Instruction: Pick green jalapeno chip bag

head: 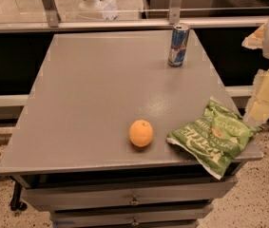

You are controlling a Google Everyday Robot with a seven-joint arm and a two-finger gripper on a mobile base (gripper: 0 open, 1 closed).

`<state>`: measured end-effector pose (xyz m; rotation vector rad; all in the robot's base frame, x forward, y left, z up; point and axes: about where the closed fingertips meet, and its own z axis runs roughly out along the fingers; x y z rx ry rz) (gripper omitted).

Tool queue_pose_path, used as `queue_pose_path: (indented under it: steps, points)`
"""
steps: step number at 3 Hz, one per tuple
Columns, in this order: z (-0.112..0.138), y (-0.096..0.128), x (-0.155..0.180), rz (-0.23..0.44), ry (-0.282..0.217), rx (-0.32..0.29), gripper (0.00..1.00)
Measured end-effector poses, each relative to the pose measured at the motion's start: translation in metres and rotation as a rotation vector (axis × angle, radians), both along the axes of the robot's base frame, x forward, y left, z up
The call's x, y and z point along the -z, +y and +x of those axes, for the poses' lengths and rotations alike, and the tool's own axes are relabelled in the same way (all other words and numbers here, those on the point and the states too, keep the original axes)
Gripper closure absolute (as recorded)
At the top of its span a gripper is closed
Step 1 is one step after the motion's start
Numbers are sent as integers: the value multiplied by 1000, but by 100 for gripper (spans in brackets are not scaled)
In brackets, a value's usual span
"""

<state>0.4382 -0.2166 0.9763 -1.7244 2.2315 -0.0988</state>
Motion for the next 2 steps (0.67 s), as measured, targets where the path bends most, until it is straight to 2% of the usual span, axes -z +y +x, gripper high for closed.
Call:
queue_pose_path:
  steps: [1,2]
  points:
    - [0,0,-1,7,-5,1,0]
    - [-2,-1,14,81,12,20,0]
